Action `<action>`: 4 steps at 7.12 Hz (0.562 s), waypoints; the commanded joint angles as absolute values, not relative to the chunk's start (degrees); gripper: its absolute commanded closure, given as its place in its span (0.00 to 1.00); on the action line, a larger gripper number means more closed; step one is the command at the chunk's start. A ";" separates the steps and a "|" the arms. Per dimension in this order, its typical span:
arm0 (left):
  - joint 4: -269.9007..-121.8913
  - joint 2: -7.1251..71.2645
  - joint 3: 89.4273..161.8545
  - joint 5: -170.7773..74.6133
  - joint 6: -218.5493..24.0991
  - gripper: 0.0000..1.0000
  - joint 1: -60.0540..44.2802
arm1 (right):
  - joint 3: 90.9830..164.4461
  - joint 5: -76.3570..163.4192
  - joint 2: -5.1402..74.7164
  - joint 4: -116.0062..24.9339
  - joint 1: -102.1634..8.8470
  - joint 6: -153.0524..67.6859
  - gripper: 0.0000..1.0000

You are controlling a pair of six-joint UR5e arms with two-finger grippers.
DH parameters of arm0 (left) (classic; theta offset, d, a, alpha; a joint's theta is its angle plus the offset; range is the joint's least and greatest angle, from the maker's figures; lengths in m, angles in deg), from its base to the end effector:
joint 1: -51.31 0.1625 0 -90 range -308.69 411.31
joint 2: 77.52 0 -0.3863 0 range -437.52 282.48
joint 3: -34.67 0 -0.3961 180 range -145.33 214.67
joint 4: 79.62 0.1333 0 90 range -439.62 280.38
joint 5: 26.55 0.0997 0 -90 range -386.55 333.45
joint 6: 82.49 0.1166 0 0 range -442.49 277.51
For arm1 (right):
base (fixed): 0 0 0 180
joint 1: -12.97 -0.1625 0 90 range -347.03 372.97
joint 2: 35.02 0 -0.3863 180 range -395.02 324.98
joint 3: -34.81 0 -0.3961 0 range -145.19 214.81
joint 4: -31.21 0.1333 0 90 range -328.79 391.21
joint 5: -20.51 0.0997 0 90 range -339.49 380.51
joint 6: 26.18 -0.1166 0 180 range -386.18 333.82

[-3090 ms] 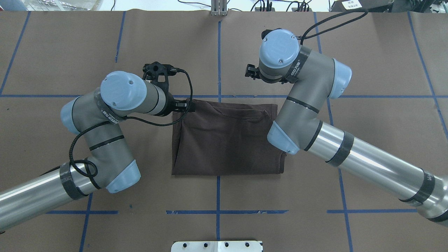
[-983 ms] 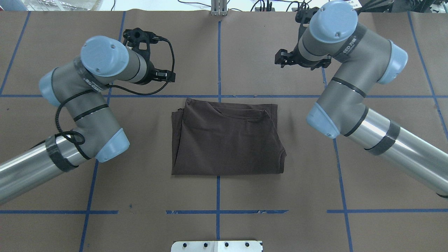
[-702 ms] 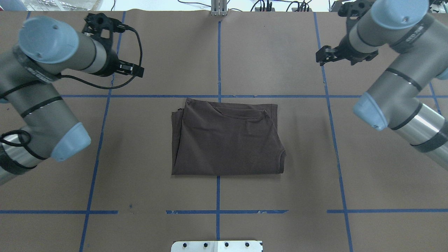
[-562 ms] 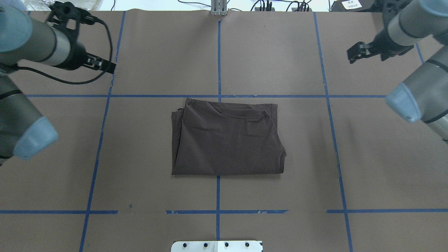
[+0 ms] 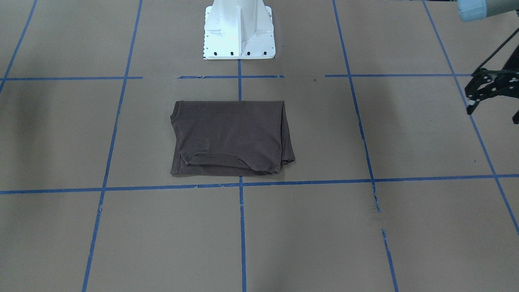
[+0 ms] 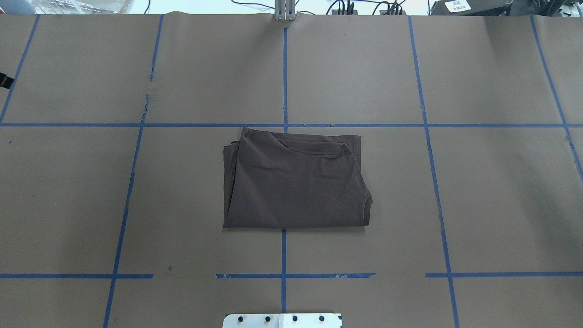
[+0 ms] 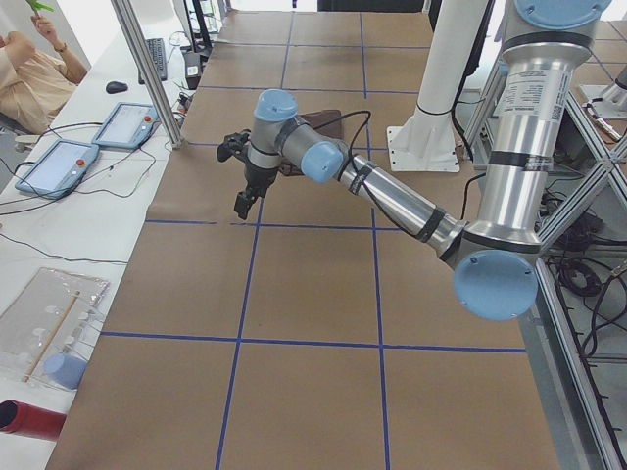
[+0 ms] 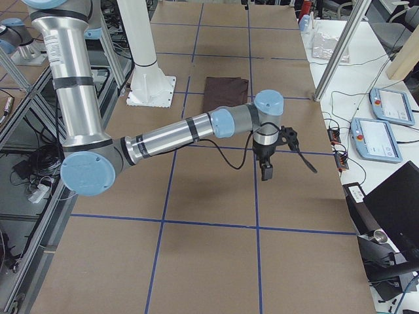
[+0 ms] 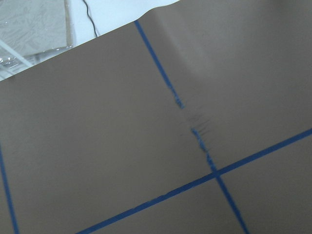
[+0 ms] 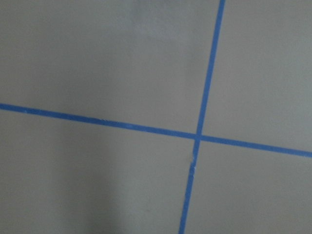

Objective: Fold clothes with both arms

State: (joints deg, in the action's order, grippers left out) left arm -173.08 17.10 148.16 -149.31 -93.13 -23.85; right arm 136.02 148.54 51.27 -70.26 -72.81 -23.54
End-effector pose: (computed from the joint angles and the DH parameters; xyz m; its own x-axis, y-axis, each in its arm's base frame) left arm 0.0645 -0.5175 0.3923 0.7679 0.3288 -0.5498 -0.0778 0.8998 0.4294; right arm 0.0236 -0.5159 0.5317 0.7786 -0.1407 0.6115 0.1094 0.9901 0.0884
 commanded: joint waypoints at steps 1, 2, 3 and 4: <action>-172.35 13.28 142.10 -150.73 -87.89 0.00 -33.29 | 136.41 149.27 59.52 -69.60 -76.67 -20.11 0.00; -172.25 9.26 138.94 -157.26 -84.98 0.00 -33.85 | 136.58 151.36 62.16 -68.03 -77.11 -20.64 0.00; -172.34 5.40 136.30 -162.38 -77.12 0.00 -37.08 | 136.41 154.51 62.88 -67.06 -78.07 -20.73 0.00; -171.99 2.05 135.84 -162.34 -75.57 0.00 -37.37 | 136.67 154.54 62.89 -66.96 -78.08 -20.73 0.00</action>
